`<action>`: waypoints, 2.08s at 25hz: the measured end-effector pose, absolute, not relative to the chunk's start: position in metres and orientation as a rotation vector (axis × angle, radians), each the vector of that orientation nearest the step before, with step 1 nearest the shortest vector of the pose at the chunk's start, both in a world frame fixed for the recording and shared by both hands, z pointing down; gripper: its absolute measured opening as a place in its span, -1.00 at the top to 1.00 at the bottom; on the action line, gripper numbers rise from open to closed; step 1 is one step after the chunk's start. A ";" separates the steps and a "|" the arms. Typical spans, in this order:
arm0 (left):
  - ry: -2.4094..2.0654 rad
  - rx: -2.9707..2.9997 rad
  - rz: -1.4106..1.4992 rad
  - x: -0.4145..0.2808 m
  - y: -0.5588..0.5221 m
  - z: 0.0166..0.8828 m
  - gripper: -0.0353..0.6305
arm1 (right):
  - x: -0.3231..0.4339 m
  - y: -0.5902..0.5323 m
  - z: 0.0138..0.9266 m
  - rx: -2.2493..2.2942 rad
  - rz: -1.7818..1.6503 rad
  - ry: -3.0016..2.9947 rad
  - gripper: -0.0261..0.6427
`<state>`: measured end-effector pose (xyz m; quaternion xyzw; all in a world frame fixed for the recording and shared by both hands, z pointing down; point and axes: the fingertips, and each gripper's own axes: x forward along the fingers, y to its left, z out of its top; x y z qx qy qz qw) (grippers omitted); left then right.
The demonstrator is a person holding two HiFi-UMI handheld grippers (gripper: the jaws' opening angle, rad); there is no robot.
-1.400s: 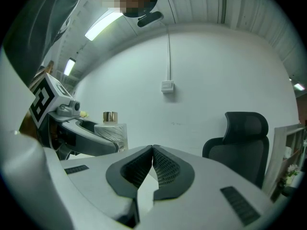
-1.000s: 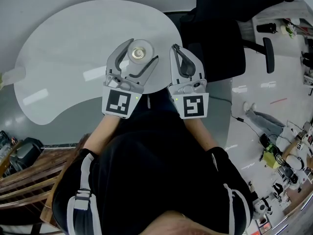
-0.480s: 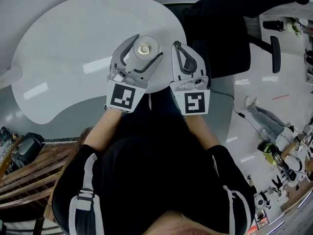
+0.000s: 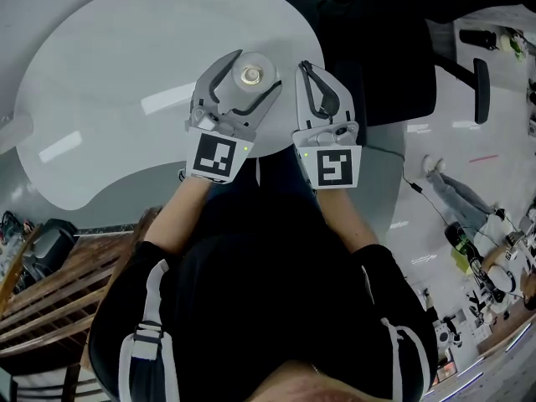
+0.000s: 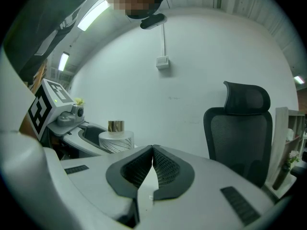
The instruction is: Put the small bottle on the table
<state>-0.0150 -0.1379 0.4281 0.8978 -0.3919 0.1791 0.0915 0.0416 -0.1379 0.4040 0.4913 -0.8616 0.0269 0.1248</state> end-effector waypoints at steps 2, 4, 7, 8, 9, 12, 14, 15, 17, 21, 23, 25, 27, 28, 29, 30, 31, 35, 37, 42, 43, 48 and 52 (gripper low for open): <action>-1.163 2.664 0.542 -0.015 -0.139 0.434 -0.09 | 0.041 -0.140 0.407 1.429 0.081 -2.511 0.85; -1.161 2.665 0.554 -0.019 -0.141 0.439 -0.09 | 0.037 -0.141 0.411 1.424 0.095 -2.502 0.85; -1.161 2.661 0.569 -0.024 -0.143 0.447 -0.09 | 0.033 -0.144 0.417 1.420 0.103 -2.496 0.85; -1.162 2.657 0.572 -0.024 -0.144 0.450 -0.09 | 0.032 -0.146 0.420 1.416 0.099 -2.496 0.85; -1.162 2.656 0.574 -0.024 -0.146 0.453 -0.09 | 0.032 -0.147 0.424 1.408 0.104 -2.492 0.85; -1.157 2.666 0.589 -0.022 -0.149 0.461 -0.09 | 0.031 -0.149 0.436 1.384 0.131 -2.470 0.85; -1.152 2.669 0.603 -0.022 -0.150 0.466 -0.09 | 0.030 -0.149 0.441 1.376 0.144 -2.460 0.85; -1.150 2.668 0.608 -0.022 -0.150 0.469 -0.09 | 0.029 -0.149 0.444 1.374 0.148 -2.459 0.85; -1.144 2.665 0.616 -0.022 -0.150 0.474 -0.09 | 0.027 -0.150 0.447 1.373 0.157 -2.462 0.85; -1.134 2.695 0.667 -0.017 -0.152 0.486 -0.09 | 0.030 -0.150 0.461 1.355 0.201 -2.446 0.85; -1.127 2.698 0.687 -0.015 -0.153 0.490 -0.09 | 0.031 -0.150 0.467 1.349 0.219 -2.438 0.85; -1.115 2.701 0.699 -0.014 -0.152 0.491 -0.09 | 0.031 -0.149 0.467 1.351 0.226 -2.437 0.85; -1.108 2.704 0.709 -0.013 -0.151 0.493 -0.09 | 0.030 -0.148 0.468 1.349 0.233 -2.436 0.85; -1.107 2.705 0.715 -0.013 -0.151 0.493 -0.09 | 0.029 -0.148 0.468 1.349 0.237 -2.435 0.85; -1.107 2.707 0.721 -0.013 -0.151 0.494 -0.09 | 0.029 -0.148 0.469 1.348 0.242 -2.434 0.85; -1.107 2.708 0.727 -0.013 -0.151 0.495 -0.09 | 0.029 -0.148 0.469 1.347 0.246 -2.432 0.85; -1.106 2.709 0.734 -0.013 -0.151 0.496 -0.09 | 0.030 -0.148 0.470 1.345 0.247 -2.431 0.85; -1.096 2.709 0.758 -0.011 -0.148 0.502 -0.09 | 0.032 -0.147 0.471 1.344 0.248 -2.427 0.85; -1.093 2.707 0.767 -0.010 -0.148 0.503 -0.09 | 0.032 -0.146 0.471 1.343 0.244 -2.427 0.85; -1.086 2.704 0.782 -0.008 -0.146 0.506 -0.09 | 0.031 -0.145 0.470 1.345 0.256 -2.424 0.85; -1.086 2.705 0.788 -0.008 -0.146 0.507 -0.09 | 0.031 -0.144 0.471 1.345 0.257 -2.425 0.85; -1.083 2.700 0.824 -0.005 -0.146 0.513 -0.09 | 0.033 -0.143 0.472 1.341 0.264 -2.425 0.85; -1.081 2.693 0.835 -0.005 -0.146 0.517 -0.09 | 0.033 -0.144 0.472 1.339 0.256 -2.428 0.85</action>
